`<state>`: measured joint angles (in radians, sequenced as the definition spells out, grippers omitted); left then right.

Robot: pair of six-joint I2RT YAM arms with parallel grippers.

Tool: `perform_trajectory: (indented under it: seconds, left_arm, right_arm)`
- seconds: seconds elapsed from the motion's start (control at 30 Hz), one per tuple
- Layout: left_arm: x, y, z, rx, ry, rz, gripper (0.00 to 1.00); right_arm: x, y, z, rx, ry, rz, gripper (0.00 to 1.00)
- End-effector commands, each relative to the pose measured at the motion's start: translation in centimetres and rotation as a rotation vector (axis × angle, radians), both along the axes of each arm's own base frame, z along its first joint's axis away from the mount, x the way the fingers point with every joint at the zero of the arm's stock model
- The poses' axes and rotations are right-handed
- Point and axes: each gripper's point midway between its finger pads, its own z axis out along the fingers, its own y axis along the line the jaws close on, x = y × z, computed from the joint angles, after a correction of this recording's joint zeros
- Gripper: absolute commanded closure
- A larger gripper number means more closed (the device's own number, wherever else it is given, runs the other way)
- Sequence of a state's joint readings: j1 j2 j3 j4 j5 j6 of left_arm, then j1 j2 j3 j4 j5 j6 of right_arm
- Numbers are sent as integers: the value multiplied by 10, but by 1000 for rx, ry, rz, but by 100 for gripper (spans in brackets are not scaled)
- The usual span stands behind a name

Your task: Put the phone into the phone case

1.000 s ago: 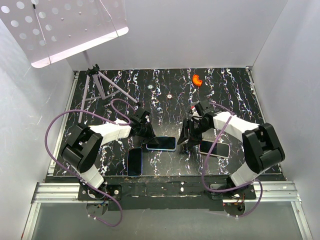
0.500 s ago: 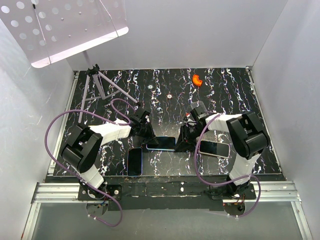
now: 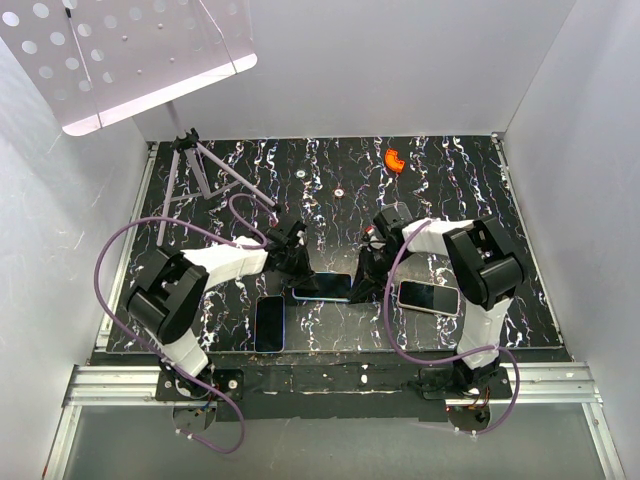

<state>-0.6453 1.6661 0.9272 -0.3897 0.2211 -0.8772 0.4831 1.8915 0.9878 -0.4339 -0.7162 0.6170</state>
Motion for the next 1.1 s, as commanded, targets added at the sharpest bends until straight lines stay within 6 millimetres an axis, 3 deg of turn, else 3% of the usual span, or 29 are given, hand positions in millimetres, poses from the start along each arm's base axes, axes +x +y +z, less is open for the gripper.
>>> perform_trajectory:
  seconds: [0.0,0.3,0.43,0.6,0.73,0.83,0.9,1.07]
  left_arm:
    - [-11,6,-23,147,22,-34,100]
    - [-23,-27,-27,144,29,-97,100]
    - [-26,-27,-32,146,46,-90,100]
    - [-28,-26,-32,147,50,-91,100]
    - [-26,-24,-30,143,46,-83,100]
    - [-26,-20,-31,144,49,-77,100]
    - [-24,-17,-31,147,48,-70,100]
    - [-25,-10,-35,145,67,-58,100]
  right_arm:
    - [11,-19,-51,-275,-124,63,86]
    - [11,-33,-63,-535,-210,176,91]
    - [18,-32,-53,-595,-290,204,90]
    - [24,-16,-20,-466,-346,164,83]
    - [28,-8,15,-266,-357,83,63]
    - [33,-11,32,-153,-369,29,38]
    - [33,-13,38,-75,-351,-1,28]
    - [40,-16,34,11,-281,-48,28]
